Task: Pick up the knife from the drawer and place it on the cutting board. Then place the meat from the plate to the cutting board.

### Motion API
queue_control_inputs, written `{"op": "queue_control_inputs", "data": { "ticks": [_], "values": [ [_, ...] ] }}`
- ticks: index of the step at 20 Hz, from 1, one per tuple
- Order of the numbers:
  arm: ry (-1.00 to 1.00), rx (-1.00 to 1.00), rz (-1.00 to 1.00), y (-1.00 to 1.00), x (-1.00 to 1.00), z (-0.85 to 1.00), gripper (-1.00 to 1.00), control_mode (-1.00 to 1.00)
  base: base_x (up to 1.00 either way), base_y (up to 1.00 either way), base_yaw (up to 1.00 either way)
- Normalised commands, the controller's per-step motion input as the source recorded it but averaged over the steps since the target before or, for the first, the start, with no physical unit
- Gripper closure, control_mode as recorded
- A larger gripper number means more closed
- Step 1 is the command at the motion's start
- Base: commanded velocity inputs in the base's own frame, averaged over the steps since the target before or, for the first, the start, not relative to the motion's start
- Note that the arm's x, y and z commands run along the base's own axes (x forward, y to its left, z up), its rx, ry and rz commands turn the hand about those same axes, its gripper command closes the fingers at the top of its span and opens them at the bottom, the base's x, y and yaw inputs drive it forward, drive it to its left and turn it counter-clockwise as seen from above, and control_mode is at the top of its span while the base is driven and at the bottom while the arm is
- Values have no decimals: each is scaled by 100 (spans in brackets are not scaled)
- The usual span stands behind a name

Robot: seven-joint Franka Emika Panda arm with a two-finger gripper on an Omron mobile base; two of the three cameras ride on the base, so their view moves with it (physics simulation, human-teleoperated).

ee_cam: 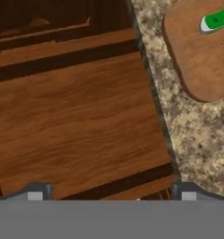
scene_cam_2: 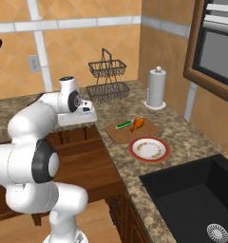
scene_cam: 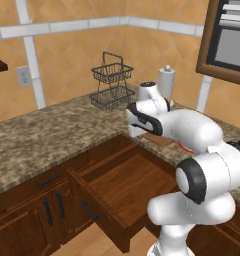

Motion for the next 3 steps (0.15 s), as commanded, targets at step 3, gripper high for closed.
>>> {"op": "queue_control_inputs", "data": {
  "ticks": [3],
  "values": [
    [49,-38,0,75,5,2,-100,-100,0,0,0]
  ]
}}
